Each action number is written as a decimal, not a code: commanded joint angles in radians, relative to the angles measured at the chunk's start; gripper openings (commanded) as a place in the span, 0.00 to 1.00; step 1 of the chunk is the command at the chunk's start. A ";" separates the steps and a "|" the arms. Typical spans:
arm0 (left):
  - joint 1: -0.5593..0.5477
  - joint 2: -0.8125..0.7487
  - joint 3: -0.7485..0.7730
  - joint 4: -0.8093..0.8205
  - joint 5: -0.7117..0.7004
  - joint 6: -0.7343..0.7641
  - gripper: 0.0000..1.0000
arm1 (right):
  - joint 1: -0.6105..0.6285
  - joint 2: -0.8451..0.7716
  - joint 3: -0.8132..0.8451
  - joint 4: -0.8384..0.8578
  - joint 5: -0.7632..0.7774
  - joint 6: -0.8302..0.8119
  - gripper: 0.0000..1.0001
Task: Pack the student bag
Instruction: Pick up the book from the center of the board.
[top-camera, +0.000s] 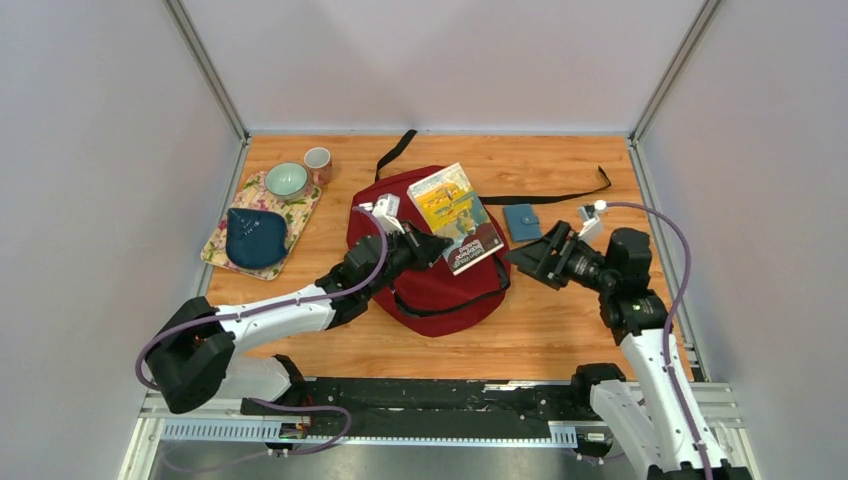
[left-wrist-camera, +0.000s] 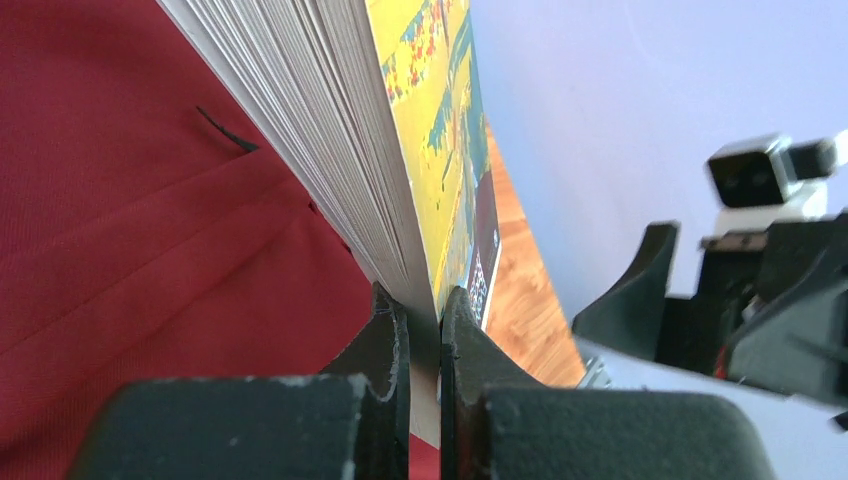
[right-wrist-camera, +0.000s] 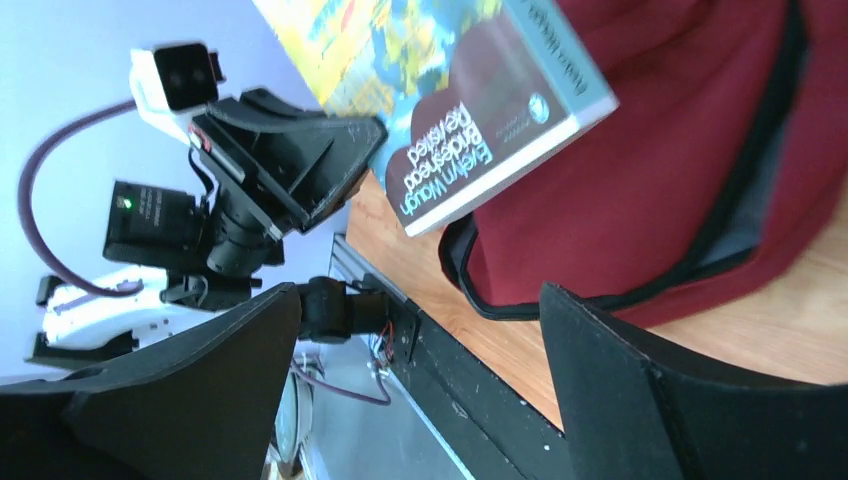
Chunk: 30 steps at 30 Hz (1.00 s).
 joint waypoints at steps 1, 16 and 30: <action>0.017 -0.098 -0.024 0.282 -0.079 -0.165 0.00 | 0.128 0.017 -0.072 0.176 0.085 0.102 0.93; 0.029 -0.082 -0.087 0.389 -0.016 -0.375 0.00 | 0.298 0.120 -0.120 0.504 0.175 0.237 0.94; 0.029 0.023 -0.074 0.521 0.080 -0.493 0.00 | 0.355 0.244 -0.152 0.792 0.281 0.361 0.80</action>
